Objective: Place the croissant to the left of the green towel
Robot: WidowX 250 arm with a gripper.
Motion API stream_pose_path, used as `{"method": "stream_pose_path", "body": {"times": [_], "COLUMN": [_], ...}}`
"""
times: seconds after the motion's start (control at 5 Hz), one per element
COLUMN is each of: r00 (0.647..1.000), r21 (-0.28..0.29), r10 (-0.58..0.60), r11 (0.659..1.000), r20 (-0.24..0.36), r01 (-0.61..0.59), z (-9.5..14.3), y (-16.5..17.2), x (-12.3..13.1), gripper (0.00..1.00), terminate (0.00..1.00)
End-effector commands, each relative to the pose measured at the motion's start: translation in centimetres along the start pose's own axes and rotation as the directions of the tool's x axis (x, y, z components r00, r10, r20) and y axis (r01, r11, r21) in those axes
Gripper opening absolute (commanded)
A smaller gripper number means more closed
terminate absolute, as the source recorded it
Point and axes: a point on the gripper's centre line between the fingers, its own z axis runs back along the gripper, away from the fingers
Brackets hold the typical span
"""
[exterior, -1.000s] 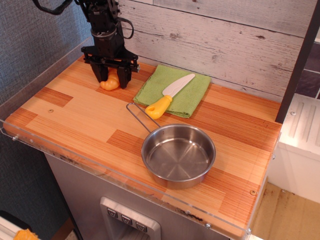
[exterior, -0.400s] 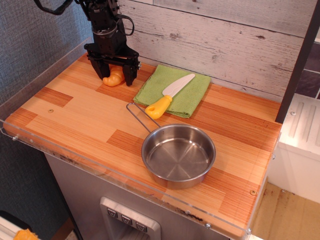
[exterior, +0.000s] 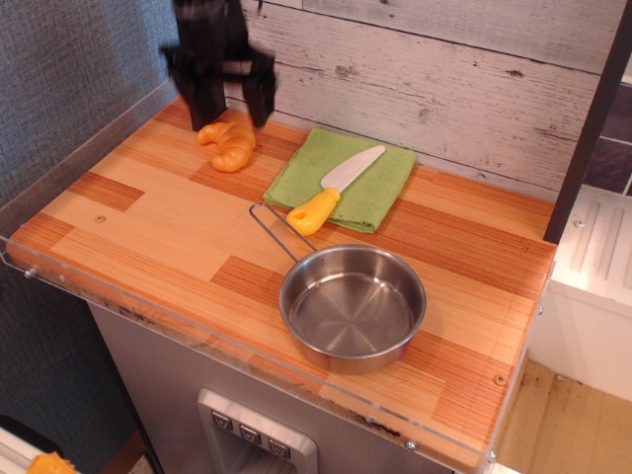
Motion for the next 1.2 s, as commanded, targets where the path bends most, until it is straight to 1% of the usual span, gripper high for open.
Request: {"method": "stream_pose_path", "body": {"times": [0.0,0.2,0.4,0.6,0.8,1.0], "r00": [0.979,0.949,0.957,0.978,0.984,0.986], "r21": [-0.077,-0.077,-0.004,0.048,0.052,0.043], "r10": [-0.167,-0.231,-0.222,-0.171,-0.146,-0.13], "r11": [0.984,0.973,0.974,0.983,0.987,0.99], "r20": [-0.117,-0.213,-0.185,-0.119,-0.099,-0.1], "r01": [0.158,0.22,0.225,0.178,0.152,0.135], "z": [8.1,6.5,6.2,6.4,6.1,5.8], "y": [-9.2,-12.5,-13.1,-12.7,-12.1,-11.7], "x": [-2.8,-5.2,-6.3,-7.1,-7.7,-7.9], "gripper": [1.0,1.0,1.0,1.0,1.0,1.0], "terminate": [0.0,0.0,0.0,0.0,0.0,0.0]}}
